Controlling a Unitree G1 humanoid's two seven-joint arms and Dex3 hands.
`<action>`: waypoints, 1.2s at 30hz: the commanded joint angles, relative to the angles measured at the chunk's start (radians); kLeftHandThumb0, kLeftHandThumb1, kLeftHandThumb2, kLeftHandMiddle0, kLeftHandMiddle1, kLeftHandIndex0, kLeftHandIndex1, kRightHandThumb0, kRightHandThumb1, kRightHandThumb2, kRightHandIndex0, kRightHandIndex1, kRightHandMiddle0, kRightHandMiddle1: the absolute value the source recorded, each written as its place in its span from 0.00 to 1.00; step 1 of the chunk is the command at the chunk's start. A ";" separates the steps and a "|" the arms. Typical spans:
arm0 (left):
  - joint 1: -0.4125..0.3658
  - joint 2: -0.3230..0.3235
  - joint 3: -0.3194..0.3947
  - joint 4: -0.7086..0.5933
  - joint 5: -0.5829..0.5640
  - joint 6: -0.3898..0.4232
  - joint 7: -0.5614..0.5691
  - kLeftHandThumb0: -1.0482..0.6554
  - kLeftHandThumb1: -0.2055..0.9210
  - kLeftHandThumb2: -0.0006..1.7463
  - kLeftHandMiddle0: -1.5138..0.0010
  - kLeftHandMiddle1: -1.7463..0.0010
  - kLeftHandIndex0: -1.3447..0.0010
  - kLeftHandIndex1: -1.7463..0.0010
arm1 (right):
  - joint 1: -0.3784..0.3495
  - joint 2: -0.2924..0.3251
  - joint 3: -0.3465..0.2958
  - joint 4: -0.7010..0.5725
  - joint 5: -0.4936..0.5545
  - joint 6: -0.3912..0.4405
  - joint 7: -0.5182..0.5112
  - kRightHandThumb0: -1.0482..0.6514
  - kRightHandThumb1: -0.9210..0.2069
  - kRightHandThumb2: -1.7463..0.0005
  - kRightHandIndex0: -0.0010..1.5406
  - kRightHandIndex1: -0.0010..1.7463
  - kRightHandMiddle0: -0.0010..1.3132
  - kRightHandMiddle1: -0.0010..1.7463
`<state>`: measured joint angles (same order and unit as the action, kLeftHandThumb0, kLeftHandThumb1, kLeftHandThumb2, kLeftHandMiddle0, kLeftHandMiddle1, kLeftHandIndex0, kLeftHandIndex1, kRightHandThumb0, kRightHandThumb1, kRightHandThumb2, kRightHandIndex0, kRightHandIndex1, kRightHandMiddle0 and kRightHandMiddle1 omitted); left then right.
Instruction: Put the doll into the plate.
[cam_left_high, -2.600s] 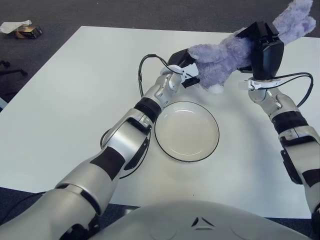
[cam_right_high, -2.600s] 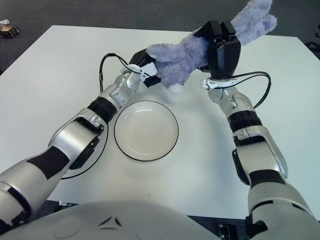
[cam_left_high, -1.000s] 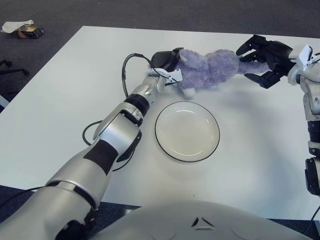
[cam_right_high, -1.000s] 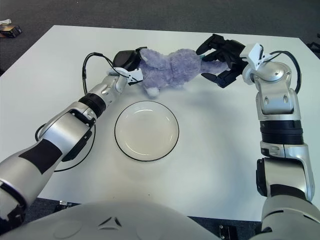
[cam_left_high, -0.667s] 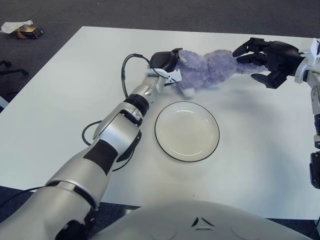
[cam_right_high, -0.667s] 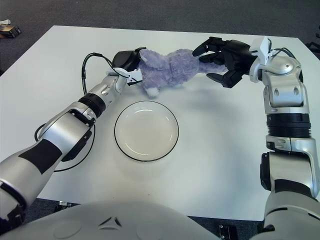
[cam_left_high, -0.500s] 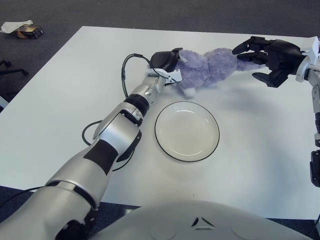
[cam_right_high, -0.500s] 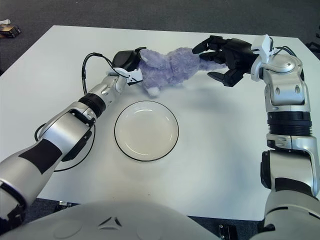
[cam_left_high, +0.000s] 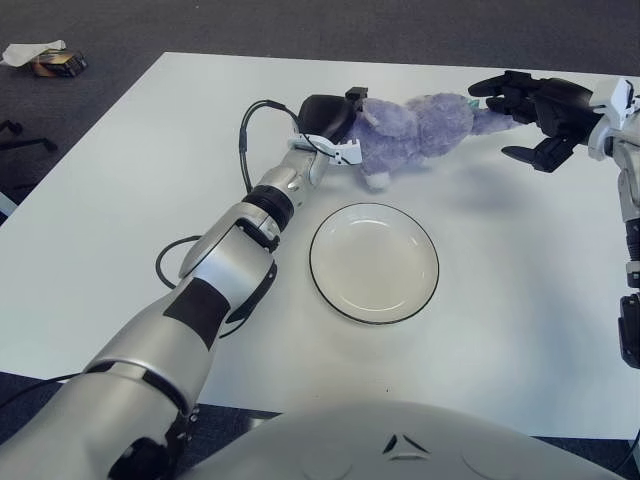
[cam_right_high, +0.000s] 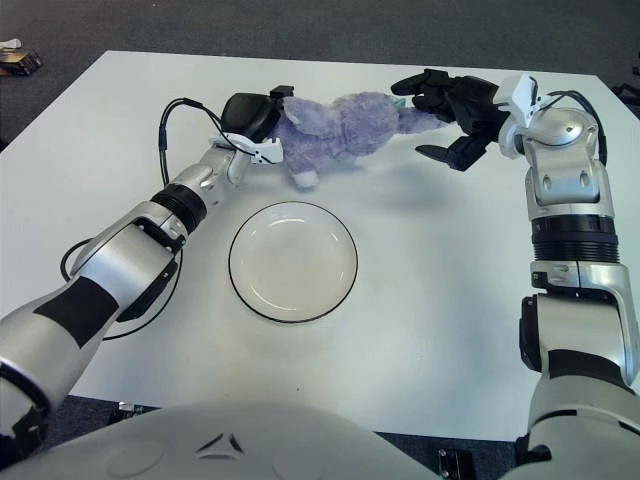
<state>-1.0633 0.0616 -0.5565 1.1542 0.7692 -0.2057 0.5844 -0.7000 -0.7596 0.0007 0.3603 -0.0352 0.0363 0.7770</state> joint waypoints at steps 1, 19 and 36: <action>-0.015 0.013 -0.019 -0.019 0.028 0.003 0.043 0.29 0.32 0.87 0.09 0.00 0.44 0.00 | -0.019 -0.011 0.008 0.001 -0.035 -0.070 -0.035 0.24 0.62 0.41 0.00 0.00 0.00 0.03; 0.001 0.045 -0.082 -0.136 0.131 0.048 0.118 0.30 0.37 0.83 0.08 0.00 0.48 0.00 | -0.041 -0.006 0.008 -0.056 -0.210 -0.137 -0.277 0.07 0.45 0.57 0.00 0.00 0.00 0.00; 0.029 0.044 -0.058 -0.251 0.112 0.078 0.041 0.31 0.39 0.82 0.10 0.00 0.49 0.00 | 0.004 0.004 0.082 -0.094 -0.384 -0.147 -0.386 0.00 0.30 0.67 0.03 0.01 0.00 0.15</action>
<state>-1.0453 0.1017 -0.6306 0.9320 0.8950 -0.1352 0.6426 -0.7095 -0.7631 0.0589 0.2733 -0.3873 -0.1101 0.4099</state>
